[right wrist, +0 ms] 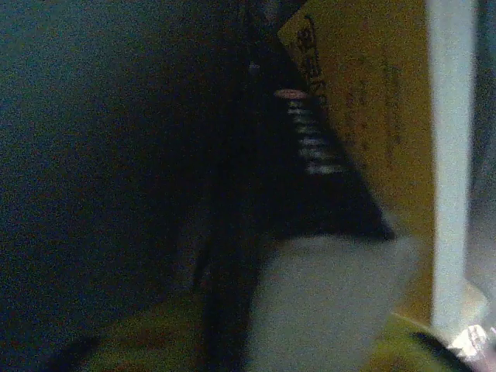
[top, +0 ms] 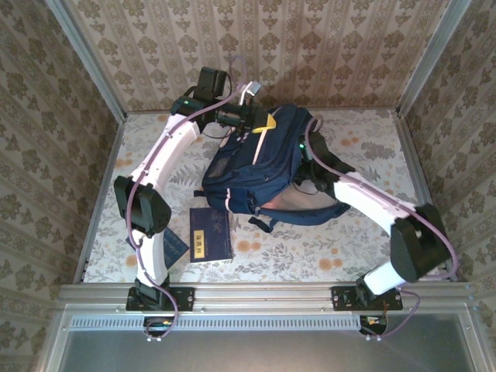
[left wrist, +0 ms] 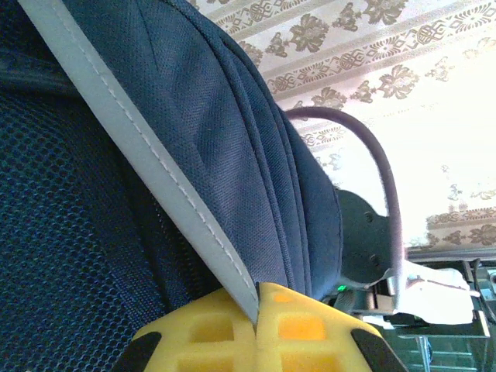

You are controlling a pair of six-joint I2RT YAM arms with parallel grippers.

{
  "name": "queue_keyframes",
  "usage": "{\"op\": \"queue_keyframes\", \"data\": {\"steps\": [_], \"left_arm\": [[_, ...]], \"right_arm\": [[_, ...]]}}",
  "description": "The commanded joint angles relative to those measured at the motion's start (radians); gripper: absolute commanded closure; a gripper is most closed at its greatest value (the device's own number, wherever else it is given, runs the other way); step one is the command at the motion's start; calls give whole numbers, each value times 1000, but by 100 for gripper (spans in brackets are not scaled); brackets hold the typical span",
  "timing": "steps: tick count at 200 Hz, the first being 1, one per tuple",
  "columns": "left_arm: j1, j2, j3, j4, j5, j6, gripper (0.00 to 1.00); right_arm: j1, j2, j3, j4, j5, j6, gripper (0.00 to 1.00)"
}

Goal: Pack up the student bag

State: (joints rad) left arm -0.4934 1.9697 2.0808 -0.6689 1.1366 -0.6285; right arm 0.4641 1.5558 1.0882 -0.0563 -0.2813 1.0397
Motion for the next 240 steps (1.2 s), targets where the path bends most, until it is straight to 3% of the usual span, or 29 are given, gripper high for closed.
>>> {"op": "queue_keyframes", "data": {"steps": [1, 37, 54, 78, 119, 142, 179, 189, 208, 226, 240], "left_arm": [[12, -127, 22, 141, 116, 11, 100], [31, -128, 26, 134, 81, 10, 100], [71, -126, 22, 123, 48, 18, 100], [89, -126, -9, 134, -14, 24, 100], [99, -81, 0, 101, -150, 43, 100], [80, -32, 54, 36, -288, 85, 100], [43, 72, 101, 53, -404, 62, 100], [-11, 108, 125, 36, -424, 67, 100], [-70, 166, 152, 11, -453, 72, 85], [-114, 191, 160, -20, -486, 81, 61], [-125, 173, 163, -54, -543, 96, 51]], "right_arm": [[12, 74, 84, 53, 99, -43, 44], [7, -35, 72, -17, 160, -165, 11], [-9, -134, 14, -20, 166, -214, 3], [-49, -283, -90, -27, 156, -242, 2], [-61, -484, -232, -189, 293, -259, 8], [-59, -615, -300, -307, 401, -258, 11], [-60, -861, -395, -398, 495, -268, 11], [-60, -902, -395, -433, 508, -271, 11], [-59, -945, -390, -475, 507, -282, 10], [-59, -950, -379, -512, 497, -294, 10], [-58, -941, -368, -522, 475, -305, 10]]}}
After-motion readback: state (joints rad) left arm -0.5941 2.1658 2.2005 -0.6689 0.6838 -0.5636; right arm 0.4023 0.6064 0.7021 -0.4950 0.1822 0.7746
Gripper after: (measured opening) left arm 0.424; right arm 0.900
